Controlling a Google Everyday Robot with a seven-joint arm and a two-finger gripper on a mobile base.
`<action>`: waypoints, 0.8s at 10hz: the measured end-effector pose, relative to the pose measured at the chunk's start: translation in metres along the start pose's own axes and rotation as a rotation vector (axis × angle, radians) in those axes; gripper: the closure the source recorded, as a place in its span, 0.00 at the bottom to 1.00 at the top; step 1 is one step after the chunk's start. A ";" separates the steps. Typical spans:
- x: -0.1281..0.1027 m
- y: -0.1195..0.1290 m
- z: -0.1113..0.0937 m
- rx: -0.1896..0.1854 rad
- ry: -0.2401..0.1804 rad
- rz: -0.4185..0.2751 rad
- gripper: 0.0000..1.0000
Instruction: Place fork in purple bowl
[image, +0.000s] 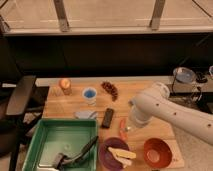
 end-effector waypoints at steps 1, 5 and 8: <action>-0.009 0.015 -0.004 -0.006 0.000 -0.045 1.00; -0.073 0.059 0.000 -0.066 -0.012 -0.279 1.00; -0.102 0.081 0.009 -0.103 -0.038 -0.372 1.00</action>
